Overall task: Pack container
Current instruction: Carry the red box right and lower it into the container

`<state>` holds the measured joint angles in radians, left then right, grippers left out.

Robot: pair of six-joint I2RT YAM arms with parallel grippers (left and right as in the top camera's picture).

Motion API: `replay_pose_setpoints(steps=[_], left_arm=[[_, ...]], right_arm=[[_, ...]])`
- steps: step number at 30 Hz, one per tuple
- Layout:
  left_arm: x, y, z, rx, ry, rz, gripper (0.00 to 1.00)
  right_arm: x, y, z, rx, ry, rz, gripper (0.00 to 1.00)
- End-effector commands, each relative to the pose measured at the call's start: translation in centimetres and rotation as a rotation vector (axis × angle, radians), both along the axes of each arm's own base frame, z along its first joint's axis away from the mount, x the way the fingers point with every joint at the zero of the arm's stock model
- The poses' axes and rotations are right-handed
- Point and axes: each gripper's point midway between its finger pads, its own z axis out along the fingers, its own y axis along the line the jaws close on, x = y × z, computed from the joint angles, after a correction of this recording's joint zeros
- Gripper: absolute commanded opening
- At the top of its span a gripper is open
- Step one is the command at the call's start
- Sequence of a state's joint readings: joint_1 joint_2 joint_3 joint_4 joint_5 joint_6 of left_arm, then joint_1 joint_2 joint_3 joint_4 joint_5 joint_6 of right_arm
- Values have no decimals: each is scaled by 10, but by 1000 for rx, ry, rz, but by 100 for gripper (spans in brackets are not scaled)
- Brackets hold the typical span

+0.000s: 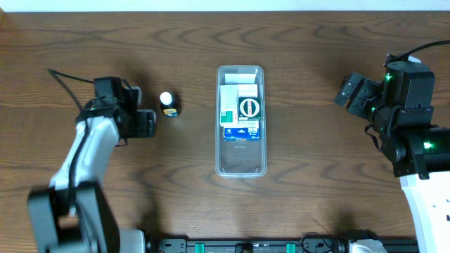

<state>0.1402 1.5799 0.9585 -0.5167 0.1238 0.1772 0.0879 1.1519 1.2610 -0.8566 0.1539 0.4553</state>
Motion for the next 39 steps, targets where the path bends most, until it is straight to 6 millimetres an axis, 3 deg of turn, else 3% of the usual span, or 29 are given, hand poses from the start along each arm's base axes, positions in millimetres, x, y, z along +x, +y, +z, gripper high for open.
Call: replay_pose_setpoints(steps=[1, 6, 9, 11, 14, 20, 28, 30, 34, 39], left_arm=[[4, 0, 58, 15, -166, 29, 75], [-5, -14, 133, 16, -394, 17, 75], [-16, -42, 170, -55, -511, -20, 74], [-24, -69, 185, -138, -550, -58, 73], [-37, -108, 189, -242, -532, -95, 71], [-59, -185, 171, -333, -423, -230, 68], [-74, -261, 114, -291, -263, -316, 68], [-74, -270, 96, -271, -226, -288, 67], [-65, -267, 59, -192, -178, -145, 67], [-58, -274, 28, -181, -126, -85, 67]], right_arm=[[-1, -4, 0, 0, 2, -16, 99], [-1, -4, 0, 0, 2, -16, 99], [-1, -4, 0, 0, 3, -16, 99], [-1, -4, 0, 0, 2, -16, 99], [-1, -4, 0, 0, 2, -16, 99], [-1, -4, 0, 0, 3, -16, 99], [-1, -4, 0, 0, 2, -16, 99], [-1, -4, 0, 0, 2, -16, 99], [-1, -4, 0, 0, 3, -16, 99], [-1, -4, 0, 0, 3, -16, 99]])
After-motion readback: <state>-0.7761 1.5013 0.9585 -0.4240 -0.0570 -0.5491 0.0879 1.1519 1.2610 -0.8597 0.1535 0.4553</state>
